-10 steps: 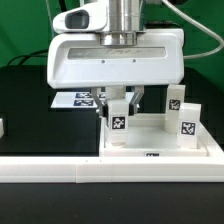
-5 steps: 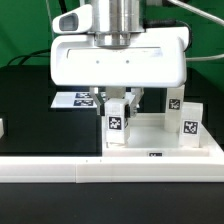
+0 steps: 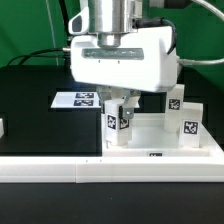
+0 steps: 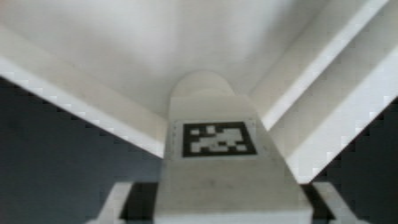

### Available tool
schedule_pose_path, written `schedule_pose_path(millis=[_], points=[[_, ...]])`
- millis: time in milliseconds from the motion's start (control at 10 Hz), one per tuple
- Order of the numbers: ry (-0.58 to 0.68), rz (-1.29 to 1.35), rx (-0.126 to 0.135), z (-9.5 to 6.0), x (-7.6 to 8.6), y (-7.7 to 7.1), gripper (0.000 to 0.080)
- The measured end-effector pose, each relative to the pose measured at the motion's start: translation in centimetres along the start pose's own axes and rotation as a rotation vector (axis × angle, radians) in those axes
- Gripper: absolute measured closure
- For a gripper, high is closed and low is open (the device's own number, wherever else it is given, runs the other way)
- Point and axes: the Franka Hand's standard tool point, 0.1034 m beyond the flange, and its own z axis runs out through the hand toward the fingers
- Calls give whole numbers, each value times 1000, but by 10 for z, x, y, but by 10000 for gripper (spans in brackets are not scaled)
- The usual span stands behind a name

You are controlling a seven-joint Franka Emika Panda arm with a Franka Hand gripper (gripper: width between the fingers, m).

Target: Assemble square table

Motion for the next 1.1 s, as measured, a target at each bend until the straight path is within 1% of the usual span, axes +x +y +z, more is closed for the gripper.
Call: schedule_pose_path(millis=[200, 300, 400, 500, 600, 700, 900, 1100], points=[[-1, 95, 3, 0, 1, 0, 509], [-1, 76, 3, 0, 1, 1, 509], [0, -4, 3, 0, 2, 1, 509], [2, -96, 6, -1, 6, 1, 334], [3, -152, 8, -1, 9, 2, 211], [3, -324, 4, -1, 11, 3, 166], [-15, -535, -4, -1, 12, 3, 153], [-13, -687, -4, -1, 12, 4, 151]])
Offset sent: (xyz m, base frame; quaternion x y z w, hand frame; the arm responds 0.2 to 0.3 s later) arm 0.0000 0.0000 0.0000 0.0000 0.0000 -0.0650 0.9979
